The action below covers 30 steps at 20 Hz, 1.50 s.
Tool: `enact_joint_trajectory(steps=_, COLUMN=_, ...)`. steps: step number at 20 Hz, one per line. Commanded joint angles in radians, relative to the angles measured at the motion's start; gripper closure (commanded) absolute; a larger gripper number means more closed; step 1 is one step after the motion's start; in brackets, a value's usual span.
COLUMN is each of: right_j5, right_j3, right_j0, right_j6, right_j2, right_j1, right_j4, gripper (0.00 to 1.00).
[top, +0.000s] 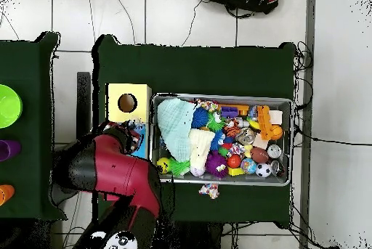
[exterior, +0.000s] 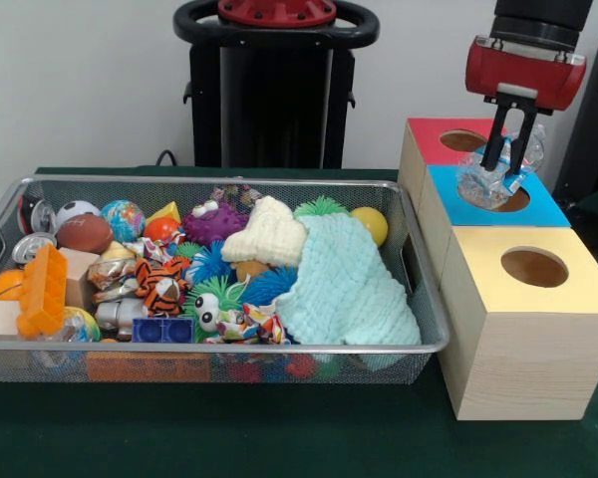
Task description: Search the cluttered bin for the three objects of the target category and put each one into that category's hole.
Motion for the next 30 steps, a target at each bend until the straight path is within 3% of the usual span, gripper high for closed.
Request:
enact_joint_trajectory(steps=1, right_j5=-0.026, right_j3=0.088, right_j0=-0.013, right_j6=0.248, right_j2=0.107, right_j1=0.011, right_j4=0.039, gripper=1.00)
enact_joint_trajectory(steps=11, right_j5=-0.153, right_j3=0.194, right_j0=-0.023, right_j6=0.257, right_j2=0.158, right_j1=-0.014, right_j4=0.030, gripper=1.00)
enact_joint_trajectory(steps=30, right_j5=-0.190, right_j3=0.225, right_j0=0.037, right_j6=0.277, right_j2=0.136, right_j1=0.002, right_j4=0.059, gripper=1.00)
